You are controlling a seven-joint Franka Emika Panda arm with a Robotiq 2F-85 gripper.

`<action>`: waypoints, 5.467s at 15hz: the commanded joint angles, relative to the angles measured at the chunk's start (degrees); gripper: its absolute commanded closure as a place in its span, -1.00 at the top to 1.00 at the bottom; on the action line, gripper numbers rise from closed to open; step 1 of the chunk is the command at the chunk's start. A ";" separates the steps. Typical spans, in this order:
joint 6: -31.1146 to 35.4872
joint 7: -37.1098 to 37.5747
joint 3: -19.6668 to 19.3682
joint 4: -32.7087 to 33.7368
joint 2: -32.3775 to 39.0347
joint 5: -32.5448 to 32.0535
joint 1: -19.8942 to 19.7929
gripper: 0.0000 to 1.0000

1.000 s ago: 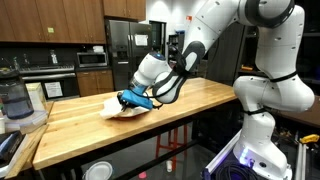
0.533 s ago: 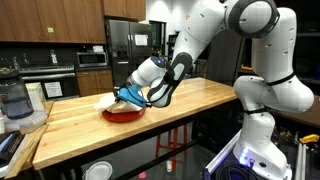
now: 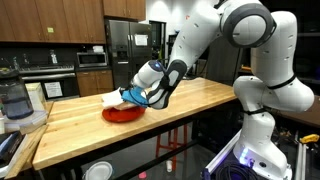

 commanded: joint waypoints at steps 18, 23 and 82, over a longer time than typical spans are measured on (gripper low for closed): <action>-4.36 -11.95 -2.89 -1.03 0.30 15.82 8.81 -0.97; -5.62 -15.37 -0.69 -1.70 -1.40 14.64 7.77 -0.97; 1.02 -11.67 -5.35 1.57 9.51 49.49 6.26 1.00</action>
